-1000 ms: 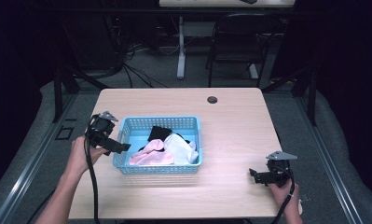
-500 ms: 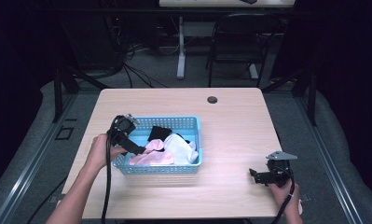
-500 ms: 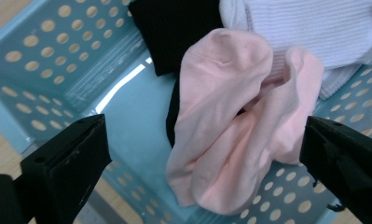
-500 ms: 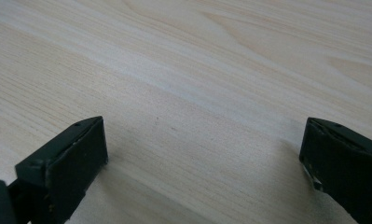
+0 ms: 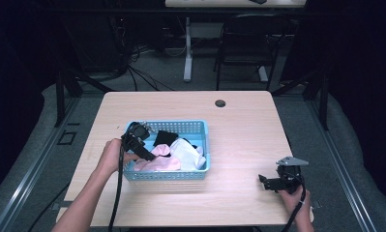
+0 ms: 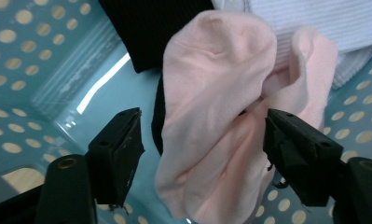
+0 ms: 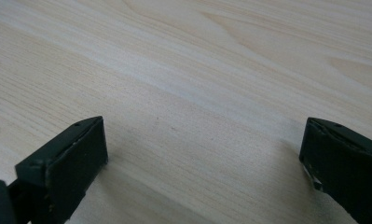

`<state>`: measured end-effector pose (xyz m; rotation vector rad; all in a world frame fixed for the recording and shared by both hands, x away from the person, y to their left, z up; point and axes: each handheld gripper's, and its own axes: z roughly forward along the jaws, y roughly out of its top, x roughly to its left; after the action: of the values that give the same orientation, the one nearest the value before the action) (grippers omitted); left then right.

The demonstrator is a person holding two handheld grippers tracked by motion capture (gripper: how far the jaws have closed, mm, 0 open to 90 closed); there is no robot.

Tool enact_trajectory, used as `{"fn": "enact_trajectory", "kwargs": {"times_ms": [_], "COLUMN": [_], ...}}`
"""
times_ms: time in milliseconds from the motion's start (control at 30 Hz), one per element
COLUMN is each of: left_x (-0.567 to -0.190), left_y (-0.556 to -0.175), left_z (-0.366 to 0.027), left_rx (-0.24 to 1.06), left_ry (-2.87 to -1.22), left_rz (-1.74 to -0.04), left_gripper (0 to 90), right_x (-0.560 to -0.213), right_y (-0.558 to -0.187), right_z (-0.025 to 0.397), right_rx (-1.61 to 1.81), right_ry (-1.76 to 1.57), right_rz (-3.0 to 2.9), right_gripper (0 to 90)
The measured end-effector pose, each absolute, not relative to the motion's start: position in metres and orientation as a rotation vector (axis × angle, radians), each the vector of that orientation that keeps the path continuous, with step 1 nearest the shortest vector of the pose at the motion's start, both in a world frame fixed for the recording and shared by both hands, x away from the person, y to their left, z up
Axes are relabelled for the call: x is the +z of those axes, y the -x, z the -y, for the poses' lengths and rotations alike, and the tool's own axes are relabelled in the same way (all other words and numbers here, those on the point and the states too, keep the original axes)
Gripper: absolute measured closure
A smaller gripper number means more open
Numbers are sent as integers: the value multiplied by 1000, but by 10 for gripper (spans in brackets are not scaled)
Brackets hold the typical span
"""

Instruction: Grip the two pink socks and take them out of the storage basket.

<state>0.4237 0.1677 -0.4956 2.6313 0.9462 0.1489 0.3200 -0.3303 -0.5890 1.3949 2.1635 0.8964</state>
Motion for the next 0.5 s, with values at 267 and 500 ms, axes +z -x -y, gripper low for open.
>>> {"fn": "enact_trajectory", "kwargs": {"times_ms": [267,500], "left_x": [-503,-508], "left_y": [-426,-427], "left_z": [-161,-157], "left_rx": [127,108], "left_ry": [-2663,-2693], "left_rz": [-951,-959], "left_gripper": [468,633], "right_x": [-589,-589], "right_y": [-320,-320], "right_z": [330,330], "right_rx": [896,893], "right_ry": [-1395,-1395], "right_rz": [-2164,-2163], "right_gripper": [3,3]}}
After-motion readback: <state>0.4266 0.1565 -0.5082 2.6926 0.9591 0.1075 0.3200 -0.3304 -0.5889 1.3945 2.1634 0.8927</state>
